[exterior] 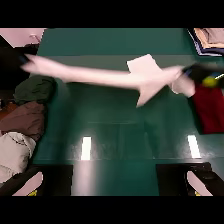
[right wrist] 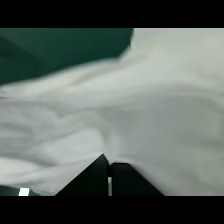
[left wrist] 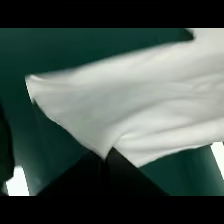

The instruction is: Fold the shirts.

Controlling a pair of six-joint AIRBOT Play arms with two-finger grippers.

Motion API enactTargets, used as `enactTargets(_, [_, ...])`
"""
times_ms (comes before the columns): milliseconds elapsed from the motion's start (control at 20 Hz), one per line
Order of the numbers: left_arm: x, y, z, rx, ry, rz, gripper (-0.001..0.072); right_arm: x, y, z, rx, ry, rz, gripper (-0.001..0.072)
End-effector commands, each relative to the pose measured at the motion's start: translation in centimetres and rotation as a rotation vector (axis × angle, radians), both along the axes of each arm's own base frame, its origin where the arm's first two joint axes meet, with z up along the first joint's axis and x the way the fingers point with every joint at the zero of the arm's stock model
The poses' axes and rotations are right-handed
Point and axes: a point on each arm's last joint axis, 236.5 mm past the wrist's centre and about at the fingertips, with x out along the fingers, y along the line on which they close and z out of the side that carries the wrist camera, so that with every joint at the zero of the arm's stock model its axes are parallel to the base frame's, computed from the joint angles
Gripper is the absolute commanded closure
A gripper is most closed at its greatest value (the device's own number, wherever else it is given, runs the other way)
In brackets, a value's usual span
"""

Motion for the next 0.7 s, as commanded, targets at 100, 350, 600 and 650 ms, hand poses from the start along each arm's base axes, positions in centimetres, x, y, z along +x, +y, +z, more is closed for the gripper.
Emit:
enactTargets(100, [-12.3, -1.8, 22.9, 0.041, -0.616, 0.017, 0.0687, -9.7, -2.1, 23.0, -0.215, -0.531, -0.098, 0.0697])
enactTargets(350, [-21.3, -4.5, 30.3, -0.016, -0.905, -0.045, 0.0688, -16.4, -3.7, 29.9, -0.428, -0.644, -0.242, 0.0697])
enactTargets(600, [-15.5, -3.9, 25.3, -0.048, -0.721, -0.041, 0.0688, -12.2, -6.6, 23.9, -0.395, -0.342, -0.229, 0.0698])
enactTargets(650, [-13.0, -3.6, 22.4, -0.06, -0.62, -0.04, 0.0687, -10.4, -6.9, 21.2, -0.349, -0.252, -0.186, 0.0698])
